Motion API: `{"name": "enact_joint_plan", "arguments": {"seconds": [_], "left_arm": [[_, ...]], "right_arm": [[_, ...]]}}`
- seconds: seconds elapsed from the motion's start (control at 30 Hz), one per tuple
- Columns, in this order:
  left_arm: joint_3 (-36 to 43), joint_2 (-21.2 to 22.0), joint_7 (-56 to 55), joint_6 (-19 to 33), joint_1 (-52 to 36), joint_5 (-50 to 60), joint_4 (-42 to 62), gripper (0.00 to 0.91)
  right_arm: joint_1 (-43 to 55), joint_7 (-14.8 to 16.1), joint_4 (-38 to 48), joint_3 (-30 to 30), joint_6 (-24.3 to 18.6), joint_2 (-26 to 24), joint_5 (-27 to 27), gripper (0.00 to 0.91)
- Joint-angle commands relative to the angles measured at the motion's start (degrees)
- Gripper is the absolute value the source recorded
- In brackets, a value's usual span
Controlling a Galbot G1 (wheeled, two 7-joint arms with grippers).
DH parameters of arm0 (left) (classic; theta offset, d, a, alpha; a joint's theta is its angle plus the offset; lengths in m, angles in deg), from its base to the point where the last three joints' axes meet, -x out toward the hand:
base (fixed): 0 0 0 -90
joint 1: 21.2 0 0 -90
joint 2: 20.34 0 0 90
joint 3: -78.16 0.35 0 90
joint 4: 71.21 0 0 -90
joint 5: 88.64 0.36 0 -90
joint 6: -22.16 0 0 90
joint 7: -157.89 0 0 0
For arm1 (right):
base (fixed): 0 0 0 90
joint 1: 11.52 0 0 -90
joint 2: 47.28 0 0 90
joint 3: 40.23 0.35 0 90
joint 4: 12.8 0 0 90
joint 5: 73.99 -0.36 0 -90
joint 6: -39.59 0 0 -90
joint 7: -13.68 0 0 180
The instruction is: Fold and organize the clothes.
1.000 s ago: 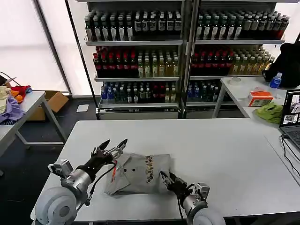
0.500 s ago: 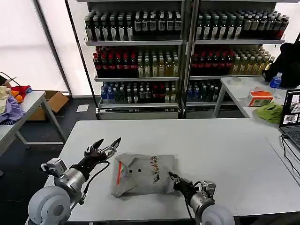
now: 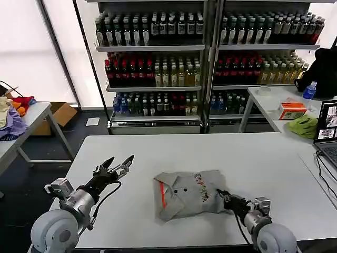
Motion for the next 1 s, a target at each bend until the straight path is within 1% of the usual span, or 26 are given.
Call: {"name": "enact_joint_plan", "arguments": {"seconds": [0.03,0.1,0.13,0.23,0.3,0.33,0.37,0.4,0.43,0.5,0.57,0.6,0.63,0.7,0.73,0.77,0.83,0.9,0.97,1.0], "left_arm": [[0.2,-0.5,0.0,0.0,0.0,0.0,-0.2,0.907],[0.0,-0.7,-0.1,-0.1,0.3,-0.1,-0.6,0.907],[0.0,-0.8,0.0,-0.1,0.5,-0.2,-0.8,0.907],[0.3,-0.7,-0.1,-0.1,0.4,-0.1,-0.7,0.907],[0.6,-0.2,-0.2,-0.1,0.3,0.0,-0.7,0.907],[0.6,-0.1,-0.2,-0.1,0.3,0.0,-0.7,0.907],[0.7,0.1,-0.2,-0.1,0.4,0.1,-1.0,0.907],[0.8,0.2,-0.2,-0.2,0.7,0.2,-1.1,0.907],[0.8,0.3,-0.2,-0.2,0.9,0.3,-1.2,0.907],[0.5,0.5,-0.1,-0.2,1.6,0.4,-1.2,0.907],[0.4,0.6,0.1,-0.1,2.0,0.5,-0.9,0.907],[0.4,0.7,0.2,0.0,2.0,0.7,-0.6,0.907],[0.4,0.7,0.2,0.0,2.0,0.7,-0.4,0.907],[0.6,0.7,0.3,0.0,1.7,0.8,0.3,0.907],[0.6,0.6,0.4,0.1,1.6,0.8,0.5,0.907],[0.7,0.6,0.4,0.1,1.4,0.8,0.7,0.907],[1.0,0.5,0.4,0.1,0.9,0.8,1.1,0.907],[1.2,0.4,0.4,0.1,0.6,0.8,1.4,0.907],[1.3,0.4,0.4,0.1,0.5,0.8,1.4,0.907],[1.2,0.4,0.5,0.1,0.5,0.8,1.2,0.907]], "right_arm": [[-2.8,4.0,-4.4,8.6,-2.0,-0.6,7.9,0.907],[-2.8,2.6,-6.8,8.4,-4.4,0.8,10.3,0.907],[-2.3,1.8,-7.9,7.4,-5.6,1.6,10.3,0.907],[0.2,1.8,-8.3,1.7,-8.6,3.8,11.0,0.907],[2.7,3.7,-6.0,-3.7,-10.0,5.6,12.2,0.907],[3.4,4.1,-4.9,-5.0,-10.0,6.2,12.5,0.907],[3.9,3.9,-3.7,-6.3,-10.0,6.6,12.8,0.907],[4.8,2.8,0.9,-7.8,-9.7,7.4,13.1,0.907],[4.8,2.6,2.2,-8.0,-9.5,7.5,12.5,0.907],[4.2,2.4,4.6,-8.4,-9.0,7.0,8.8,0.907],[3.7,2.0,5.9,-8.6,-8.5,6.7,7.1,0.907],[3.2,0.0,7.0,-8.8,-7.6,6.6,7.0,0.907],[2.9,-1.1,7.6,-8.5,-6.6,6.8,7.6,0.907],[1.4,-2.9,7.7,-7.9,-7.0,6.6,8.1,0.907],[0.8,-2.9,7.2,-7.6,-7.8,6.6,8.3,0.907],[-0.3,-2.5,5.5,-6.9,-11.4,6.5,8.1,0.907],[-1.1,-2.4,0.4,-5.2,-13.6,6.8,7.8,0.907],[-0.9,-1.8,-5.2,-3.0,-16.6,6.8,8.1,0.907],[0.3,-0.8,-9.4,-0.3,-18.0,6.3,8.0,0.907],[1.2,-0.2,-10.6,1.2,-18.2,6.0,8.9,0.907]]}}
